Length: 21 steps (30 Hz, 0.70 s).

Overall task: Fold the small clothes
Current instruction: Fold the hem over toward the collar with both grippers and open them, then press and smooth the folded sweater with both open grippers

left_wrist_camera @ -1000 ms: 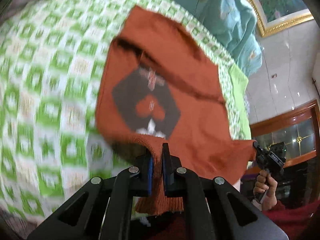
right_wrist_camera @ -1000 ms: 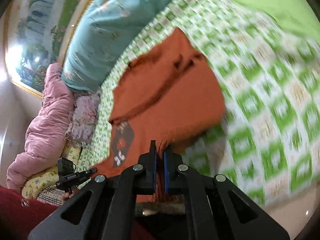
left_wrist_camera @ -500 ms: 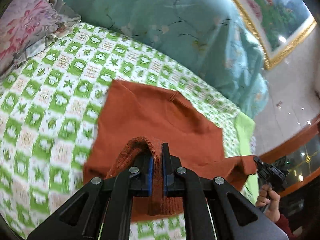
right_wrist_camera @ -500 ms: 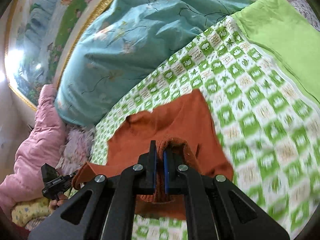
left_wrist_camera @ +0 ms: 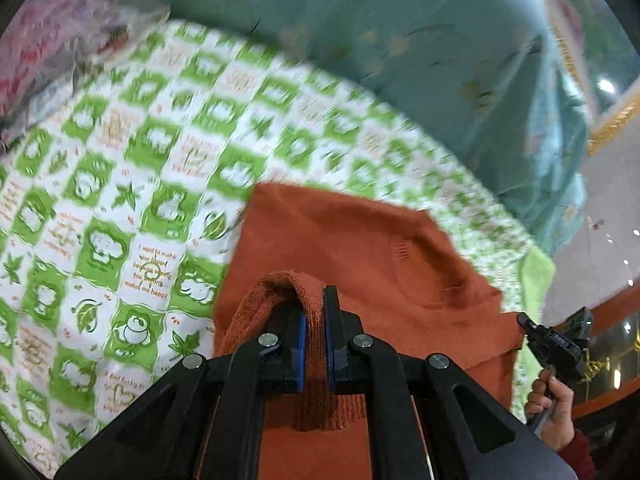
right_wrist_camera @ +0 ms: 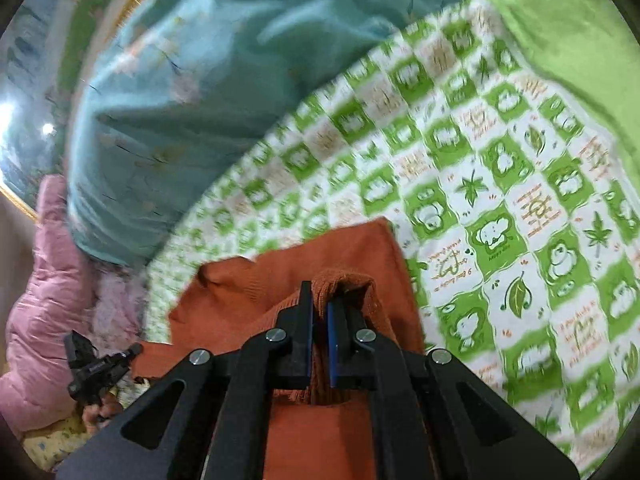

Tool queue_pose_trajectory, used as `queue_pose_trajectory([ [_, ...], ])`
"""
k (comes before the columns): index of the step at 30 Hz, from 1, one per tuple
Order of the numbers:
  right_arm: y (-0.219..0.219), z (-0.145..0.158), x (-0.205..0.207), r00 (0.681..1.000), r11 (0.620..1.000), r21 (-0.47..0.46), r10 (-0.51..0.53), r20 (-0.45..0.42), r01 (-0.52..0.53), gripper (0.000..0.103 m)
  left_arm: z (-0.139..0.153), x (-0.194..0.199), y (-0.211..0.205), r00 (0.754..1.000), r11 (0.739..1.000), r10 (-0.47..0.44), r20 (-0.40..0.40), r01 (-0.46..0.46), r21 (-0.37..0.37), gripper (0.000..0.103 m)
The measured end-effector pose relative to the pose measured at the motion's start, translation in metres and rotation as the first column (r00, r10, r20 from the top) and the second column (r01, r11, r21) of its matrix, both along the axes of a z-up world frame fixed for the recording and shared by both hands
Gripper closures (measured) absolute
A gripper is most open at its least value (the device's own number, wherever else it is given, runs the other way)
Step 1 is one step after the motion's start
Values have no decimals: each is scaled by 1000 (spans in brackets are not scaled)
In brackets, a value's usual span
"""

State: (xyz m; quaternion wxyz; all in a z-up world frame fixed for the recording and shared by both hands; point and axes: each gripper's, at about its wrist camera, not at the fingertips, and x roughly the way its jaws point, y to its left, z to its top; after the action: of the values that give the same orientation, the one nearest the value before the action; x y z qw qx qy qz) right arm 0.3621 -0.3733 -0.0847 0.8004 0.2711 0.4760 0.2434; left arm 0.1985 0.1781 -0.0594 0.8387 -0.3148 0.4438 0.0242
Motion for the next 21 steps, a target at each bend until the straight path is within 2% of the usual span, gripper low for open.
queue_pose_trajectory([
  [4,12,-23,13,998,995,-98,10,-64,-16,92,-30,15,3,995,1000,15,-102,-13,18,93],
  [5,12,-25,14,997,995,-98,7,-76,-15,91,-32,15,3,993,1000,13,-113,-12,11,90],
  [6,9,-25,14,997,996,-89,0,-83,-7,90,-31,13,3,994,1000,7,-110,-6,5,83],
  [7,5,-23,12,996,997,-83,-10,-84,3,86,-25,9,1,994,1000,-4,-105,6,20,77],
  [8,1,-18,9,997,996,-86,-24,-77,17,81,-19,4,-3,995,999,-16,-99,21,49,66],
  [9,-5,-11,3,998,994,-99,-46,-51,41,68,-11,-2,-7,995,996,-31,-93,38,75,56],
  [10,-10,-4,-3,998,993,-107,-61,-27,58,57,-4,-10,-14,995,993,-59,-86,67,93,54],
  [12,-16,9,-19,998,991,-112,-66,23,68,55,3,-21,-33,987,986,-137,-80,143,81,53],
  [14,-7,17,-35,999,996,-93,2,51,3,56,1,-32,-63,965,966,-245,-91,251,60,53],
  [16,18,19,-53,988,986,-94,141,66,-135,56,-9,-37,-97,933,937,-342,-115,348,38,53],
  [19,63,10,-75,939,935,-126,339,52,-331,56,-30,-34,-136,890,899,-426,-165,436,31,53],
  [21,90,-1,-84,897,890,-137,441,25,-434,56,-38,-27,-152,878,887,-444,-179,459,50,53],
])
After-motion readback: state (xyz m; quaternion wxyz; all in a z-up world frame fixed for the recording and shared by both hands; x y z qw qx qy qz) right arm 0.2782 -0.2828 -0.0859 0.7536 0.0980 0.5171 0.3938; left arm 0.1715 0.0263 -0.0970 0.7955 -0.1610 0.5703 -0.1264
